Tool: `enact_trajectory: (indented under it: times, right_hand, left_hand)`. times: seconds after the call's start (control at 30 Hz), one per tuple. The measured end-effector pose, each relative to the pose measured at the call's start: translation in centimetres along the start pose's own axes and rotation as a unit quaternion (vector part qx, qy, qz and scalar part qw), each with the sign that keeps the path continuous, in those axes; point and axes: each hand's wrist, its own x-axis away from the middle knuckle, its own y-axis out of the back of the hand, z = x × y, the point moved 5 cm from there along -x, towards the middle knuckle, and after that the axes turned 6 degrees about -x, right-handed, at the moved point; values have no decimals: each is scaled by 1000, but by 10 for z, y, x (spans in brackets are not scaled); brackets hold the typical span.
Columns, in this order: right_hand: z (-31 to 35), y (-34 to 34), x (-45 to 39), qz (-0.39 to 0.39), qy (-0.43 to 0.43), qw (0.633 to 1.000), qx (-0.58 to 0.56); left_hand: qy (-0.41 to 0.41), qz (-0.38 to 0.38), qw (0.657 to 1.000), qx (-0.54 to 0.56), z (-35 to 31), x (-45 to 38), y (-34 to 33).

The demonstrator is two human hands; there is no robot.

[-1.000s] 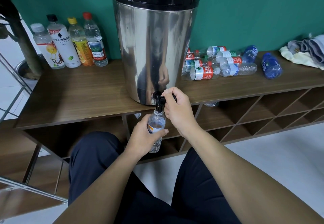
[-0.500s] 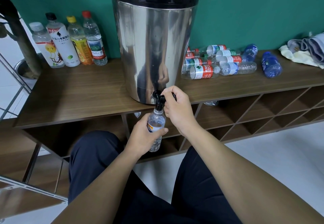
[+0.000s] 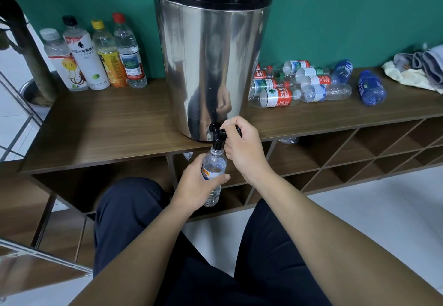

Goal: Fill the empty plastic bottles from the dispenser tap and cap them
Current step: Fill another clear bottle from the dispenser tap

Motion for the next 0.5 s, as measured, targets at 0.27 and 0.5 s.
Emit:
enact_trajectory:
  times: [0.27,0.5]
  right_hand:
    - [1,0,1,0,0,1000,-1]
    - [2,0,1,2,-2,1000,0]
  left_hand:
    - [-1,1,1000,-10,1,0,1]
    - [-2,-5,1000,-20,1,0,2]
